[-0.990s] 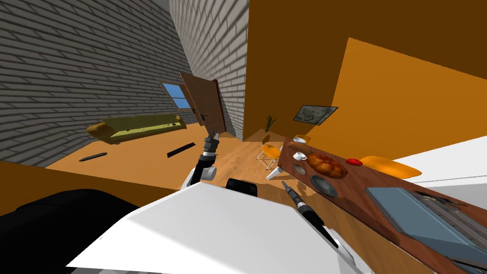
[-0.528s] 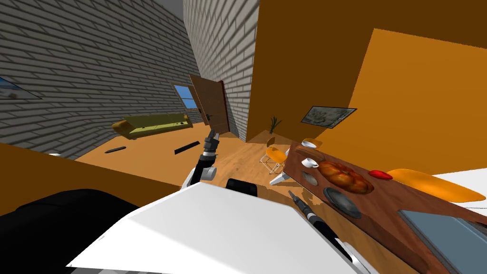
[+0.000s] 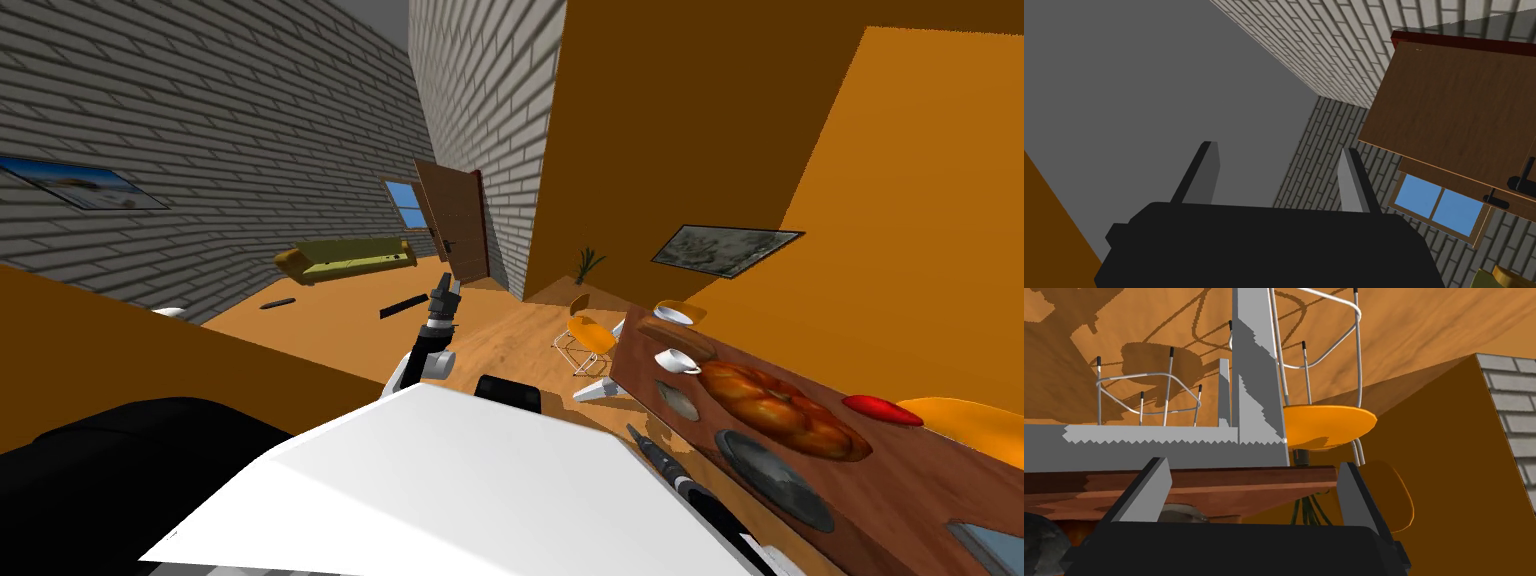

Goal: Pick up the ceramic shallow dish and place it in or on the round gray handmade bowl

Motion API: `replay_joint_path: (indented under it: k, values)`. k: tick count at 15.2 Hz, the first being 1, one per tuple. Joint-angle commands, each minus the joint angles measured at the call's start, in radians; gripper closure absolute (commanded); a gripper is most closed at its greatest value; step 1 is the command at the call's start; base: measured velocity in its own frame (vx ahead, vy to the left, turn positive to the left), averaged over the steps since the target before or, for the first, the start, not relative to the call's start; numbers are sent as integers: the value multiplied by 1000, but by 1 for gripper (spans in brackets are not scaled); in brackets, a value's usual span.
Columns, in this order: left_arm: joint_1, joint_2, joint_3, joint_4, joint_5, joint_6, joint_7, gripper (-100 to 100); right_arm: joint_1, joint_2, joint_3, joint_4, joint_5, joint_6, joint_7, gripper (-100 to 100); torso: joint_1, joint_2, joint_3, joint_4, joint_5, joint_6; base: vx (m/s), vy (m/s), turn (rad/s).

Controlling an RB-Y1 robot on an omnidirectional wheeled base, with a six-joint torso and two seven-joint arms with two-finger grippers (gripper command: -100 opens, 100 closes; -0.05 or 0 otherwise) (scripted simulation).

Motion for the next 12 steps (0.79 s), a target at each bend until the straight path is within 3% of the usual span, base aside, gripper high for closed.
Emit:
replay_joint_path:
  k: [1, 3, 4, 6, 7, 12]
  values:
    - [0, 0, 0, 0, 0, 0, 0, 0, -11, -23, 20, 50, -3, 17, 13, -100, 0, 0, 0, 0, 0, 0, 76, 22, 153]
    - [0, 0, 0, 0, 0, 0, 0, 0, -11, -23, 20, 78, -3, 17, 13, -100, 0, -1, 0, 0, 0, -1, 76, 13, 124]
    - [0, 0, 0, 0, 0, 0, 0, 0, -16, -42, 36, 122, -6, 32, 24, -100, 0, 0, 0, 0, 0, 0, 80, 15, 164]
    - [0, 0, 0, 0, 0, 0, 0, 0, -16, -42, 36, 130, -6, 32, 24, -100, 0, -1, 0, 0, 0, -1, 68, 7, 103]
    - [0, 0, 0, 0, 0, 0, 0, 0, -21, -59, 51, 165, -9, 47, 34, -100, 0, 0, 0, 0, 0, 0, 70, 7, 125]
    - [0, 0, 0, 0, 0, 0, 0, 0, -25, -75, 66, 224, -11, 60, 43, -100, 0, 0, 0, 0, 0, 0, 64, 1, 112]
